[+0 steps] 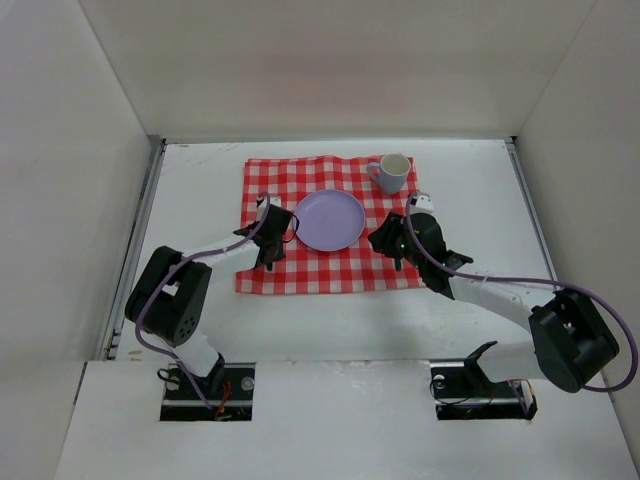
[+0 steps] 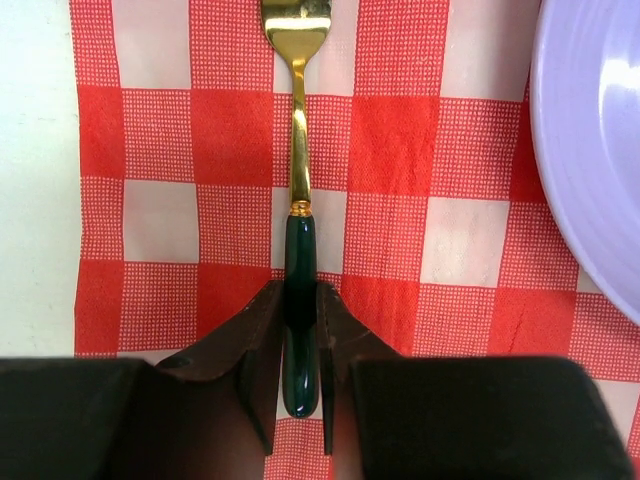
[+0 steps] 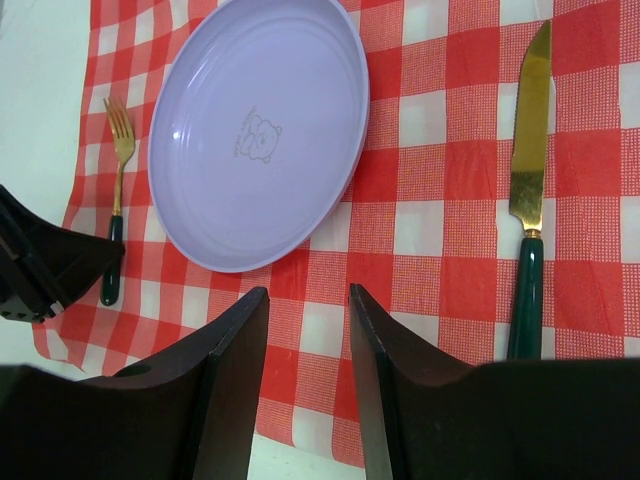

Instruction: Set the dinner table for one person

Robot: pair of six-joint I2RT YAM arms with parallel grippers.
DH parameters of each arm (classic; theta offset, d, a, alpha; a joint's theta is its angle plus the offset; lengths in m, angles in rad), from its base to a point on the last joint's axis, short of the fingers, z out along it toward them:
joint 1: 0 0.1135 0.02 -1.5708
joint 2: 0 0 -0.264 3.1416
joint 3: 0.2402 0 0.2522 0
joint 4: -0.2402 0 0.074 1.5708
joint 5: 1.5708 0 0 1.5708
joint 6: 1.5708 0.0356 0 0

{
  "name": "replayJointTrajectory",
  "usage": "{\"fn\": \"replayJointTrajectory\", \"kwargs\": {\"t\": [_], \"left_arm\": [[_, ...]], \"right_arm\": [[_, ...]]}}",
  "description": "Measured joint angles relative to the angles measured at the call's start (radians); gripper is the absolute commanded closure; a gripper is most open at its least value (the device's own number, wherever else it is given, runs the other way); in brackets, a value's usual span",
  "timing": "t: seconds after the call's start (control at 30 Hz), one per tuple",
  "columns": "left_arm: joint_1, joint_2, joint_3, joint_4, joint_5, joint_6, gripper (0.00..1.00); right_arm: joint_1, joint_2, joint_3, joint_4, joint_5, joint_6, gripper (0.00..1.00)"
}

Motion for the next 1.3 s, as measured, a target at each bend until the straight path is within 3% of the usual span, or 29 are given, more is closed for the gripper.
{"fn": "replayJointTrajectory", "kwargs": {"t": [0.2,0.27,0.57,0.77,0.9,1.13,1.3], "left_arm": [[-0.003,-0.002,0.0,-0.001,-0.01,0.003,0.56],[-0.005,-0.014,0.0,-0.003,-0.012,0.002,0.52],[-0.013,-0.243,-0.01,-0.016,-0.014,-0.036,0.51],[0.016,-0.468,-0.061,-0.003,-0.018,-0.105,0.5],[0.105,-0.632,-0.167,0.001,-0.045,-0.186,0.49],[0.384,-0.945,-0.389,-0.047,-0.11,-0.382,0.41],[0.484,-0.951,-0.451,-0.099,-0.09,-0.478,0.39]], "right_arm": [[0.0,0.0,0.0,0.0,0.0,0.0,0.55],[0.0,0.0,0.0,0.0,0.0,0.0,0.53],[-0.013,-0.041,-0.024,0.003,0.028,0.005,0.51],[-0.045,-0.253,-0.138,0.038,0.151,0.026,0.44],[-0.114,-0.412,-0.216,0.074,0.235,0.066,0.41],[-0.299,-0.635,-0.356,0.076,0.314,0.196,0.39],[-0.347,-0.703,-0.383,0.064,0.333,0.26,0.39]]}}
